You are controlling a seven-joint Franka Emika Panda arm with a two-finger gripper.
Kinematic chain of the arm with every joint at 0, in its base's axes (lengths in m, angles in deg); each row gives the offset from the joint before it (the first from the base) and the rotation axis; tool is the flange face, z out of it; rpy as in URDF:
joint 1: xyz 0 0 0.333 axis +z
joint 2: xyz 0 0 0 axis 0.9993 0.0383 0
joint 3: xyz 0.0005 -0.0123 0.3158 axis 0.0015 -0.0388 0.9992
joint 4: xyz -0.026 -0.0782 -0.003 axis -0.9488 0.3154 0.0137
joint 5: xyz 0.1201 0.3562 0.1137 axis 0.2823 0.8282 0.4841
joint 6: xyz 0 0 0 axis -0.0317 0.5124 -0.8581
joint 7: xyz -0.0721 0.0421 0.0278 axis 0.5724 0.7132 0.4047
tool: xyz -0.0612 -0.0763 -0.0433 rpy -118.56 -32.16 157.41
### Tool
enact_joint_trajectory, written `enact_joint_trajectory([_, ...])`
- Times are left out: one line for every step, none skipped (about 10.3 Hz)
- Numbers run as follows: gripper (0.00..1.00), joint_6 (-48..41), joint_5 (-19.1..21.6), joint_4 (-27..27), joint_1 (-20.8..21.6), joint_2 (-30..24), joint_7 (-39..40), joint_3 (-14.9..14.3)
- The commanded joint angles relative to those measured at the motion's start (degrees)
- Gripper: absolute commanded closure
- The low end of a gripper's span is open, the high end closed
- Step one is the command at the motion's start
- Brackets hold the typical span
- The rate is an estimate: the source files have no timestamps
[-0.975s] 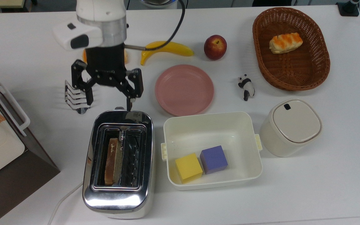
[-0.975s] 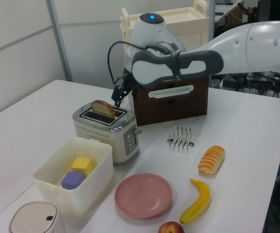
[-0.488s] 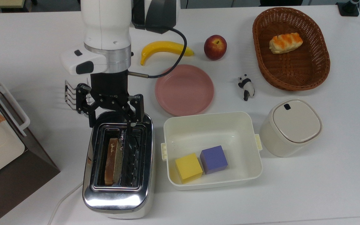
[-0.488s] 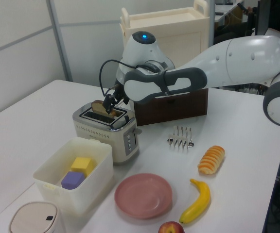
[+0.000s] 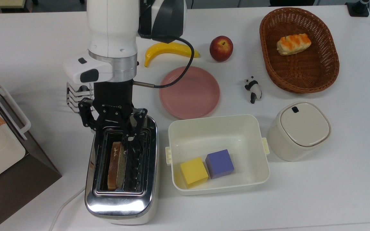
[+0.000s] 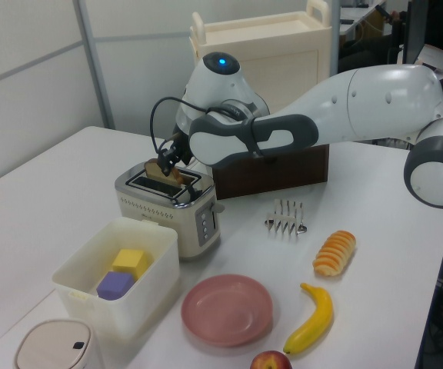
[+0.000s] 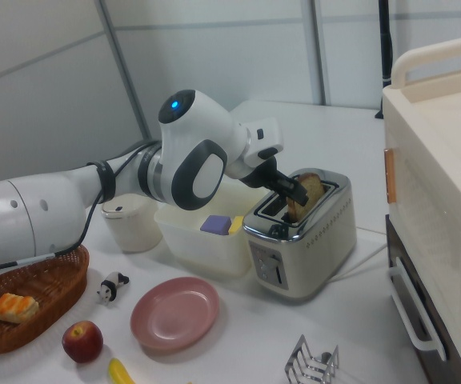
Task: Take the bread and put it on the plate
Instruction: 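Lower the gripper and close it on the bread slice's crust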
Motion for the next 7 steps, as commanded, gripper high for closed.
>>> enact_joint_trajectory([0.85,1.49,-1.84,1.09,0.2,1.41,-0.96,-0.14])
enact_joint_trajectory([0.95,1.49,-1.75,1.09,0.2,1.41,-1.04,-0.14])
enact_joint_trajectory([1.0,1.05,-1.14,1.09,0.38,0.88,-1.22,-0.06])
enact_joint_trajectory([1.0,0.61,-0.96,1.0,0.64,-0.69,-1.39,-0.06])
enact_joint_trajectory([1.0,-0.17,-0.7,0.65,0.56,-2.97,-2.79,-0.06])
enact_joint_trajectory([1.0,-1.57,-0.61,0.56,0.38,-5.08,-3.15,0.29])
enact_joint_trajectory([1.0,-2.98,0.35,0.65,0.38,-6.66,-3.15,0.29])
